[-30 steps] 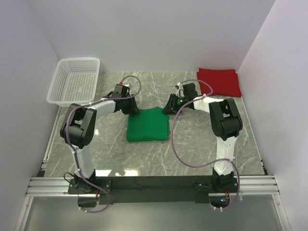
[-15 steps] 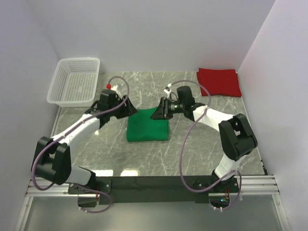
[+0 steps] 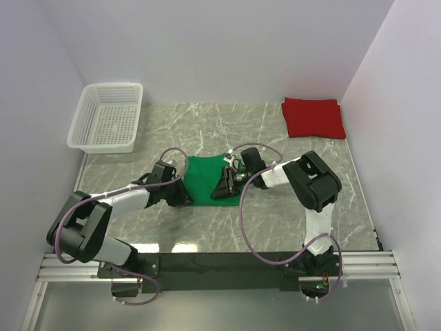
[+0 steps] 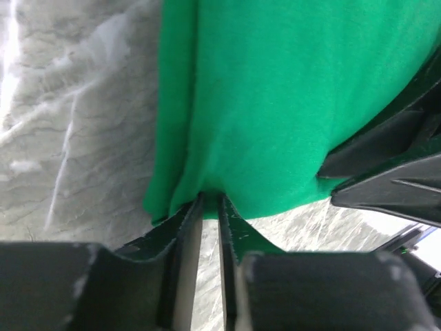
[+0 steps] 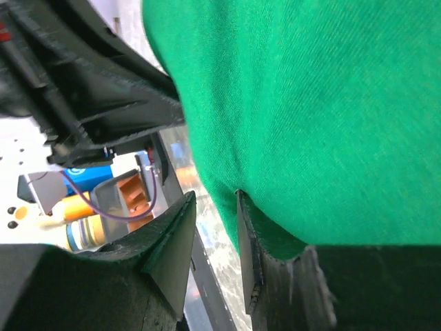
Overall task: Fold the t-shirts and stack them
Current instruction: Fold the tshirt
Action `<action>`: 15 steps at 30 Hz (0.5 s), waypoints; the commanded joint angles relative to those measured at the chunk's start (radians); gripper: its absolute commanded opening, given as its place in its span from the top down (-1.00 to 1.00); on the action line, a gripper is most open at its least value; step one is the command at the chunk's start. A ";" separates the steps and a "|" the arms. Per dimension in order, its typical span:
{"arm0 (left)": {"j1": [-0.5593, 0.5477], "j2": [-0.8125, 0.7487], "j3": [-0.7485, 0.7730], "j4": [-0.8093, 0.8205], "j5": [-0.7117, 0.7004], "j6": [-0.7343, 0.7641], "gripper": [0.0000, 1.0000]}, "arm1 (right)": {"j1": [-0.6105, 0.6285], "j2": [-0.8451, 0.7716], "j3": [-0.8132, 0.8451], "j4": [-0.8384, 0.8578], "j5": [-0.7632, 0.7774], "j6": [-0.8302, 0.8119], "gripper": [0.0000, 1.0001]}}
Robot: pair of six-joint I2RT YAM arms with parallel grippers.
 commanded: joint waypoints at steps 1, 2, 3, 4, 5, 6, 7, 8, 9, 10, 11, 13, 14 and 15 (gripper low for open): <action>0.018 0.010 -0.057 -0.013 -0.065 -0.036 0.59 | -0.061 0.042 -0.067 0.066 0.027 -0.019 0.22; 0.023 0.002 -0.068 -0.019 -0.071 -0.041 0.60 | -0.072 0.039 -0.081 0.055 0.023 -0.031 0.22; 0.026 -0.019 -0.070 -0.023 -0.073 -0.039 0.61 | -0.079 0.015 -0.084 0.038 0.018 -0.045 0.23; 0.026 -0.031 -0.067 -0.032 -0.073 -0.036 0.60 | -0.087 -0.005 -0.081 0.015 0.020 -0.062 0.23; 0.026 -0.041 -0.057 -0.041 -0.073 -0.028 0.59 | -0.087 -0.026 -0.069 -0.050 0.026 -0.100 0.23; 0.028 -0.066 -0.047 -0.062 -0.073 -0.021 0.56 | -0.087 -0.078 -0.063 -0.080 0.030 -0.116 0.23; 0.025 -0.080 -0.034 -0.075 -0.071 -0.015 0.50 | -0.089 -0.106 -0.060 -0.103 0.034 -0.125 0.23; 0.023 -0.114 -0.009 -0.088 -0.064 -0.001 0.47 | -0.090 -0.162 -0.057 -0.130 0.037 -0.134 0.23; 0.020 -0.129 0.005 -0.108 -0.061 0.007 0.39 | -0.092 -0.187 -0.054 -0.143 0.038 -0.136 0.23; 0.019 -0.146 0.019 -0.115 -0.059 0.012 0.37 | -0.095 -0.213 -0.054 -0.160 0.038 -0.137 0.23; 0.015 -0.171 0.048 -0.118 -0.052 0.021 0.33 | -0.098 -0.253 -0.054 -0.163 0.037 -0.139 0.22; 0.008 -0.180 0.079 -0.110 -0.013 0.019 0.26 | -0.104 -0.281 -0.060 -0.167 0.032 -0.139 0.22; 0.006 -0.177 0.106 -0.102 0.004 0.015 0.24 | -0.109 -0.293 -0.067 -0.170 0.024 -0.143 0.23; 0.003 -0.171 0.119 -0.095 0.024 0.012 0.24 | -0.110 -0.295 -0.074 -0.170 0.024 -0.148 0.23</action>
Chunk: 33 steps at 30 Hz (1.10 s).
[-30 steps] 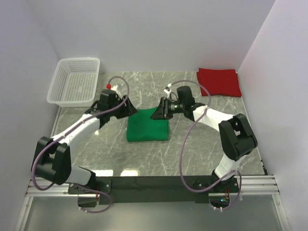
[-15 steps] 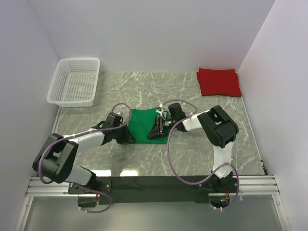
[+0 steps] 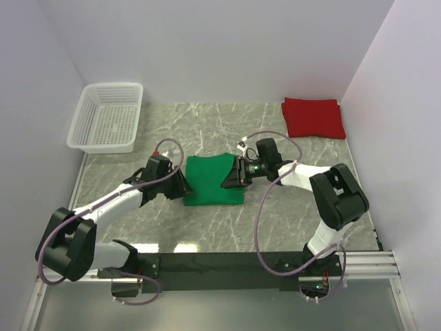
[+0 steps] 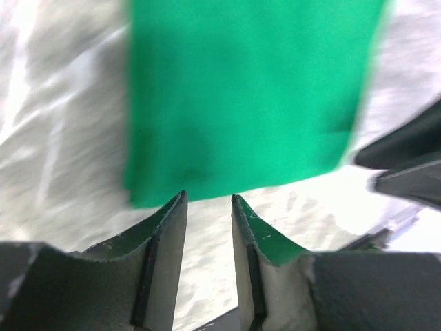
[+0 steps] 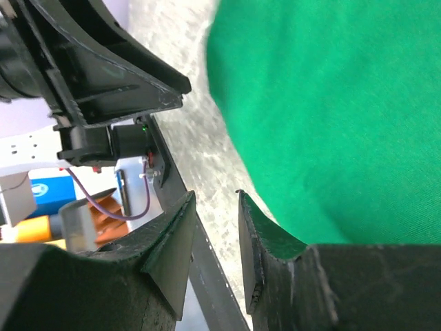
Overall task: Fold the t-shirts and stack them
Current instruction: Fold the tshirt
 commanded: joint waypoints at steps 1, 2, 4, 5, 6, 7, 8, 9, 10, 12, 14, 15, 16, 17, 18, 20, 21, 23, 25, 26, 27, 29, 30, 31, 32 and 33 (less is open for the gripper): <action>-0.014 -0.010 0.093 0.046 0.053 0.018 0.24 | -0.012 -0.043 -0.040 -0.029 0.012 -0.047 0.23; -0.014 0.019 0.115 0.059 0.057 0.015 0.24 | -0.017 -0.026 -0.052 -0.013 0.011 -0.041 0.23; -0.014 0.061 0.142 0.082 0.061 0.010 0.25 | -0.023 -0.002 -0.086 0.037 -0.002 -0.024 0.24; -0.013 0.104 0.165 0.091 0.058 0.007 0.26 | -0.031 0.033 -0.121 0.100 -0.003 -0.003 0.24; -0.013 0.124 0.172 0.099 0.049 0.002 0.28 | -0.035 0.052 -0.136 0.129 0.000 0.007 0.25; -0.005 0.144 0.173 0.106 0.046 -0.002 0.29 | -0.040 0.070 -0.164 0.183 0.000 0.025 0.25; 0.001 0.176 0.173 0.132 0.052 -0.007 0.29 | -0.049 0.110 -0.175 0.206 0.004 0.034 0.25; 0.015 0.190 0.170 0.140 0.050 -0.008 0.30 | -0.066 0.130 -0.184 0.224 0.008 0.042 0.25; 0.025 0.210 0.166 0.145 0.047 -0.010 0.31 | -0.074 0.161 -0.193 0.249 0.003 0.051 0.26; 0.054 0.220 0.172 0.142 0.060 -0.004 0.29 | -0.088 0.165 -0.189 0.242 -0.012 0.048 0.28; 0.061 0.218 0.207 0.130 0.043 0.024 0.28 | -0.091 0.109 -0.163 0.183 -0.011 0.022 0.28; 0.061 0.219 0.222 0.114 0.034 0.034 0.25 | -0.091 0.084 -0.149 0.154 -0.005 0.010 0.28; 0.062 0.217 0.239 0.110 0.026 0.045 0.24 | -0.094 0.061 -0.109 0.101 0.004 -0.008 0.28; 0.062 0.228 0.274 0.105 0.018 0.065 0.24 | -0.094 0.025 -0.085 0.073 0.014 -0.016 0.28; 0.064 0.237 0.294 0.103 0.021 0.073 0.22 | -0.097 0.012 -0.058 0.050 0.018 -0.022 0.28; 0.068 0.283 0.348 0.106 0.027 0.088 0.22 | -0.107 -0.002 0.020 0.021 0.027 -0.016 0.28; 0.070 0.303 0.365 0.108 0.029 0.093 0.22 | -0.112 0.001 0.044 0.021 0.032 -0.010 0.28; 0.075 0.360 0.408 0.116 0.024 0.099 0.22 | -0.132 0.032 0.119 0.024 0.050 0.011 0.28; 0.087 0.395 0.429 0.123 0.018 0.101 0.24 | -0.146 0.073 0.193 0.021 0.058 0.023 0.28; 0.091 0.426 0.442 0.128 0.014 0.099 0.24 | -0.161 0.119 0.212 0.027 0.058 0.033 0.27; 0.105 0.440 0.445 0.133 0.009 0.099 0.25 | -0.170 0.144 0.227 0.039 0.058 0.043 0.27; 0.121 0.478 0.445 0.149 0.004 0.090 0.26 | -0.192 0.214 0.262 0.079 0.057 0.082 0.27; 0.136 0.493 0.445 0.156 0.007 0.084 0.26 | -0.198 0.239 0.273 0.086 0.064 0.089 0.27; 0.144 0.507 0.440 0.160 0.012 0.078 0.26 | -0.203 0.260 0.293 0.093 0.069 0.096 0.27; 0.151 0.533 0.439 0.169 0.015 0.068 0.26 | -0.206 0.303 0.304 0.088 0.072 0.096 0.27; 0.162 0.547 0.436 0.174 0.018 0.065 0.27 | -0.210 0.325 0.314 0.085 0.075 0.094 0.28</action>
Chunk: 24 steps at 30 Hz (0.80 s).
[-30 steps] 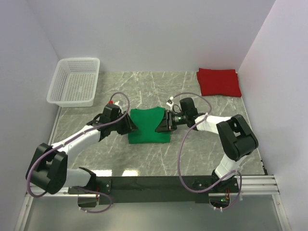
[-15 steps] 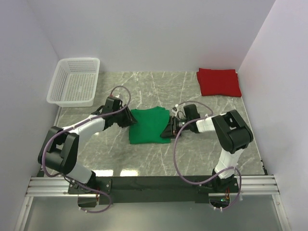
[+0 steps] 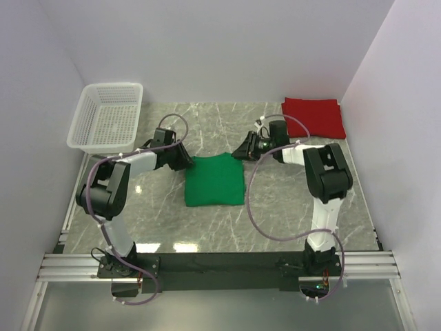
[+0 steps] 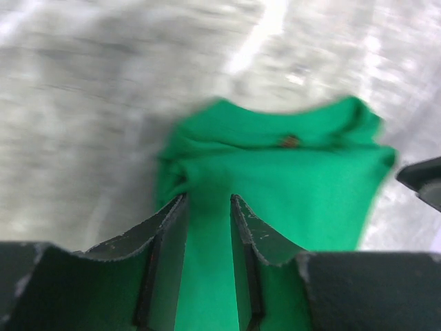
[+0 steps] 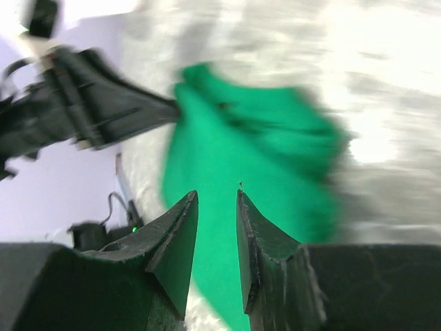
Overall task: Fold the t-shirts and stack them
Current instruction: Fold the tshirt, then neatly place the folded tshirt to the corner
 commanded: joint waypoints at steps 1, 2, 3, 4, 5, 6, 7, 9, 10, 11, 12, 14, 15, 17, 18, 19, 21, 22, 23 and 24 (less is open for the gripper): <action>0.032 0.045 0.006 0.042 0.000 -0.010 0.28 | -0.019 0.102 0.043 0.000 0.031 0.029 0.28; 0.036 0.065 0.003 0.045 0.000 -0.018 0.28 | -0.022 0.137 0.044 0.003 0.030 0.034 0.28; 0.047 0.074 -0.002 0.045 0.003 -0.024 0.29 | -0.023 0.153 0.044 0.008 0.031 0.038 0.27; 0.051 0.079 -0.011 0.045 0.008 -0.033 0.29 | -0.033 0.171 0.034 0.028 0.040 0.052 0.27; 0.056 0.079 -0.014 0.044 0.020 -0.036 0.29 | -0.036 0.174 0.024 0.039 0.040 0.058 0.28; 0.059 0.073 -0.017 0.039 0.023 -0.033 0.28 | -0.042 0.171 0.017 0.046 0.042 0.061 0.28; 0.059 0.061 -0.017 0.030 0.021 -0.030 0.28 | -0.049 0.162 -0.002 0.042 0.043 0.052 0.27; 0.058 0.009 -0.015 0.010 0.023 -0.015 0.24 | -0.056 0.103 -0.014 0.007 0.059 0.020 0.28; 0.056 -0.013 -0.011 -0.002 0.023 -0.006 0.21 | -0.056 0.076 -0.013 -0.063 0.071 -0.032 0.27; 0.053 -0.059 -0.008 -0.016 0.018 0.017 0.17 | -0.056 0.017 -0.013 -0.105 0.105 -0.061 0.26; 0.039 -0.080 -0.003 -0.036 0.000 0.034 0.06 | -0.056 -0.017 -0.013 -0.142 0.125 -0.087 0.24; 0.009 -0.149 0.012 -0.092 -0.041 0.098 -0.07 | -0.057 -0.115 -0.019 -0.263 0.181 -0.155 0.04; -0.037 -0.171 0.017 -0.114 -0.104 0.126 -0.23 | -0.056 -0.146 -0.019 -0.308 0.253 -0.197 -0.03; -0.102 -0.224 0.035 -0.180 -0.187 0.204 -0.34 | -0.059 -0.236 -0.032 -0.429 0.345 -0.221 -0.21; -0.176 -0.238 0.040 -0.195 -0.228 0.230 -0.42 | -0.063 -0.270 -0.045 -0.458 0.425 -0.228 -0.25; -0.218 -0.264 0.040 -0.220 -0.300 0.276 -0.44 | -0.069 -0.339 -0.080 -0.501 0.465 -0.225 -0.29; -0.343 -0.284 0.035 -0.232 -0.357 0.315 -0.50 | -0.094 -0.410 -0.121 -0.536 0.536 -0.215 -0.41; -0.385 -0.291 0.029 -0.235 -0.409 0.350 -0.51 | -0.103 -0.442 -0.156 -0.576 0.612 -0.196 -0.44; -0.424 -0.298 0.028 -0.238 -0.434 0.365 -0.51 | -0.114 -0.505 -0.177 -0.593 0.637 -0.189 -0.49; -0.498 -0.298 0.026 -0.241 -0.458 0.381 -0.51 | -0.122 -0.532 -0.193 -0.612 0.669 -0.181 -0.53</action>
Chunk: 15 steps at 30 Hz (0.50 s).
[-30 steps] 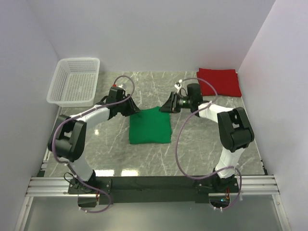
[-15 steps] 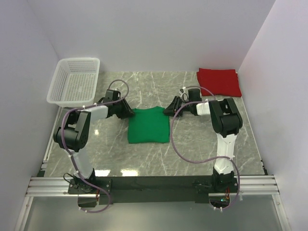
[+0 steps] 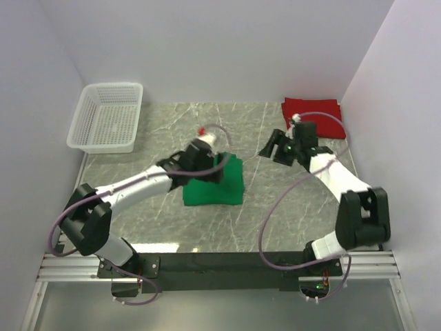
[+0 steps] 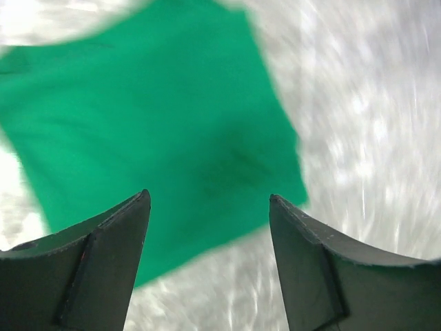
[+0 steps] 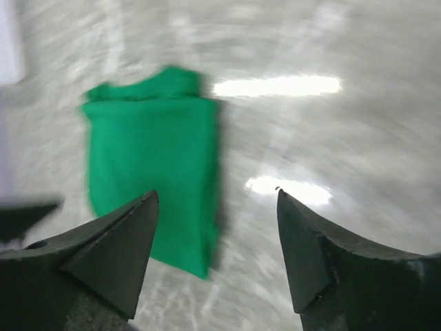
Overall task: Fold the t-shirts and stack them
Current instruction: Neatly place the folded tshirt to the corner
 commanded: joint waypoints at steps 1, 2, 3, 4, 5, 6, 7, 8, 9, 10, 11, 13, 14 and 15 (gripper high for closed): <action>-0.152 -0.021 0.015 -0.065 -0.172 0.148 -0.49 | -0.046 -0.105 -0.087 -0.195 0.250 0.002 -0.54; -0.186 -0.011 0.018 -0.068 -0.218 0.162 -0.47 | -0.055 -0.149 -0.103 -0.212 0.267 0.007 -0.58; -0.251 0.000 0.020 -0.065 -0.241 0.179 -0.45 | -0.063 -0.168 -0.118 -0.224 0.275 0.010 -0.59; -0.282 0.023 0.031 -0.063 -0.260 0.213 -0.44 | -0.078 -0.206 -0.152 -0.240 0.278 0.019 -0.60; -0.311 0.040 0.040 -0.060 -0.295 0.230 -0.43 | -0.086 -0.224 -0.170 -0.244 0.281 0.025 -0.64; -0.363 0.057 0.050 -0.062 -0.309 0.247 -0.42 | -0.091 -0.244 -0.207 -0.246 0.283 0.041 -0.65; -0.388 0.101 0.076 -0.065 -0.326 0.273 -0.41 | -0.104 -0.279 -0.229 -0.243 0.280 0.048 -0.68; -0.410 0.123 0.090 -0.066 -0.339 0.285 -0.41 | -0.111 -0.295 -0.249 -0.238 0.269 0.056 -0.71; -0.449 0.146 0.103 -0.068 -0.367 0.297 -0.40 | -0.115 -0.313 -0.267 -0.235 0.263 0.064 -0.71; -0.467 0.167 0.124 -0.065 -0.384 0.317 -0.40 | -0.120 -0.338 -0.301 -0.228 0.260 0.077 -0.73; -0.480 0.213 0.135 -0.063 -0.395 0.323 -0.38 | -0.129 -0.347 -0.316 -0.223 0.250 0.082 -0.72; -0.514 0.256 0.165 -0.059 -0.425 0.346 -0.35 | -0.137 -0.363 -0.345 -0.212 0.212 0.084 -0.72; -0.523 0.294 0.173 -0.053 -0.435 0.356 -0.34 | -0.140 -0.364 -0.351 -0.212 0.206 0.082 -0.71; -0.534 0.311 0.181 -0.049 -0.441 0.363 -0.33 | -0.141 -0.366 -0.356 -0.211 0.198 0.081 -0.71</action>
